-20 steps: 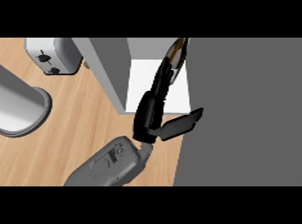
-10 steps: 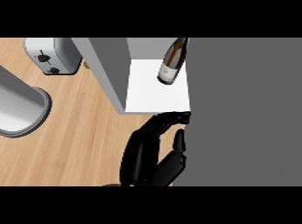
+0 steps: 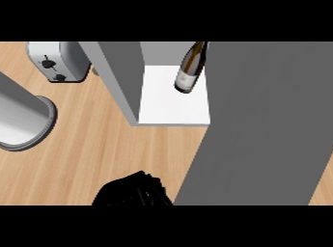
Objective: Pick up the wine, place it into the cabinet and close the cabinet
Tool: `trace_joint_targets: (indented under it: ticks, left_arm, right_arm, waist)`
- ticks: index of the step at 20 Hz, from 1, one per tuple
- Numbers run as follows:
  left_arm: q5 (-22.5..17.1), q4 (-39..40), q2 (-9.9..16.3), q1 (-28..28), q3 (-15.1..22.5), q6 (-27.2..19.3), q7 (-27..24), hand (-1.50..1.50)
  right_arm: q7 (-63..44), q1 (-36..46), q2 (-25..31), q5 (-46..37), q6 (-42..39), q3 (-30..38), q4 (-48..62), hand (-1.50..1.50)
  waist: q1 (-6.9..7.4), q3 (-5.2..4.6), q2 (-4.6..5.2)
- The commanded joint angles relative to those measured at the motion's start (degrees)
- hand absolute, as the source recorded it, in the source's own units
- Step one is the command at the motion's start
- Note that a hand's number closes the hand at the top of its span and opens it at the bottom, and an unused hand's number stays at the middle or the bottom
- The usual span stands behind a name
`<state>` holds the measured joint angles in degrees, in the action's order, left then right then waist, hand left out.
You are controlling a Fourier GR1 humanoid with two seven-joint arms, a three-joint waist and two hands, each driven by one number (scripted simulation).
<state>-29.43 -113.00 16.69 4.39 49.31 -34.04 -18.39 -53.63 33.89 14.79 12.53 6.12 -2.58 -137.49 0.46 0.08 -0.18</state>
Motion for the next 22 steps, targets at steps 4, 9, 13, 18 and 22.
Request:
trace_joint_targets:
  ticks: [4,9,13,18,22]
  left_arm:
    - [-4.41,-7.9,11.64,-8.7,-4.8,8.81,-2.91,1.5]
    - [-9.51,-11.64,17.55,-15.06,-10.62,15.55,-6.93,1.5]
    - [-15.56,-15.87,24.72,-23.25,-18.51,21.72,-9.34,1.5]
    - [-22.65,-11.6,29.76,-26.06,-31.85,30.85,-12.83,1.5]
    - [-26.47,-7.15,32.73,-29.82,-37.81,39.96,-14.5,1.5]
  right_arm:
    - [-3.97,2.91,-3.23,7.26,-0.7,-5.9,-4.6,1.5]
    - [-7.04,3.85,-8.36,7.62,1.0,-12.88,-4.86,1.5]
    - [-6.53,5.92,-12.26,1.44,3.18,-19.71,-0.35,1.5]
    - [-5.34,13.36,-14.68,-3.17,4.93,-27.96,7.22,1.5]
    - [-1.96,20.26,-14.75,-6.57,13.12,-32.69,15.16,1.5]
  waist:
    - [0.38,-0.22,-0.22]
    - [0.63,-0.31,-0.43]
    - [1.16,-0.27,-0.31]
    - [1.31,-0.31,-0.27]
    - [1.58,-0.32,-0.3]
